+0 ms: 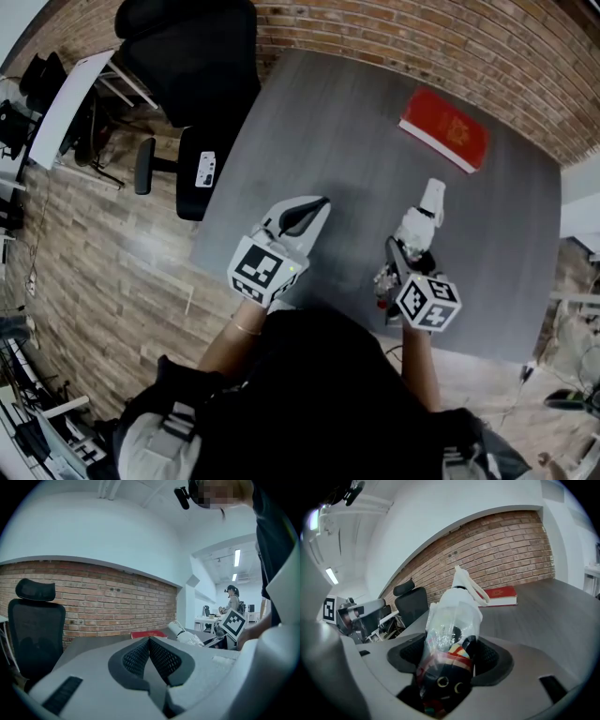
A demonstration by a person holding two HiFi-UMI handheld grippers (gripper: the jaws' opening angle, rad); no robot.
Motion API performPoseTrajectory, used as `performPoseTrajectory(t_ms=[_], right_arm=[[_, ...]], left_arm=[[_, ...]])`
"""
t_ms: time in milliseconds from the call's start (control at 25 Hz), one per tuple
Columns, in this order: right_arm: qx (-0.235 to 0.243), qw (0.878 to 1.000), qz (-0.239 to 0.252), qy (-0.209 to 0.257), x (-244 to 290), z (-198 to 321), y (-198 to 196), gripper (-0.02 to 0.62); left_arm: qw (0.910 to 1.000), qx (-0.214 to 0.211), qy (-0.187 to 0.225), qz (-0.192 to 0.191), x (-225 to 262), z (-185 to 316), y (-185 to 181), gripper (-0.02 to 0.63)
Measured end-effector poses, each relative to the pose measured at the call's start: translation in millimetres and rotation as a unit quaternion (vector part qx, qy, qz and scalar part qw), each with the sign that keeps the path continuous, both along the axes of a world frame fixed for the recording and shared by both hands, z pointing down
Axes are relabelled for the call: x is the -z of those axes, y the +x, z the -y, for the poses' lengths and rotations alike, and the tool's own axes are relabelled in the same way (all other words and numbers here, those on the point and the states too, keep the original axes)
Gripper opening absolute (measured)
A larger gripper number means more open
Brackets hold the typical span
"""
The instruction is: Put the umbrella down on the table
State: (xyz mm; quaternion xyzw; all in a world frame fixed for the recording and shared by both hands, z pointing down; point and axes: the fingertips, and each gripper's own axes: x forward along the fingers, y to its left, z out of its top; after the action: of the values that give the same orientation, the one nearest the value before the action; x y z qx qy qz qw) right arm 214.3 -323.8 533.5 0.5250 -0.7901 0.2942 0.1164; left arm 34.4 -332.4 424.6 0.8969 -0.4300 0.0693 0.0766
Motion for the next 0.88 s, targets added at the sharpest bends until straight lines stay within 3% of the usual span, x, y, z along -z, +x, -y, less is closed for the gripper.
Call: performPoseTrajectory(t_ms=[480,640,880], right_arm=[[-0.012,0.999,-0.014,-0.036,-25,11,-5,0.293],[-0.015,0.998,-0.017,-0.052,-36,9,-5,0.293],[-0.016,0.997,-0.025,-0.07,-49,9,-7,0.293]], left_arm=[[0.9999,-0.007,-0.011,0.001,-6,13,-11,0.002],[0.9999,-0.006,0.004,0.009,-4,15,-16,0.002],[0.9999,-0.002,-0.014,0.005,-7,15,-21,0.002]])
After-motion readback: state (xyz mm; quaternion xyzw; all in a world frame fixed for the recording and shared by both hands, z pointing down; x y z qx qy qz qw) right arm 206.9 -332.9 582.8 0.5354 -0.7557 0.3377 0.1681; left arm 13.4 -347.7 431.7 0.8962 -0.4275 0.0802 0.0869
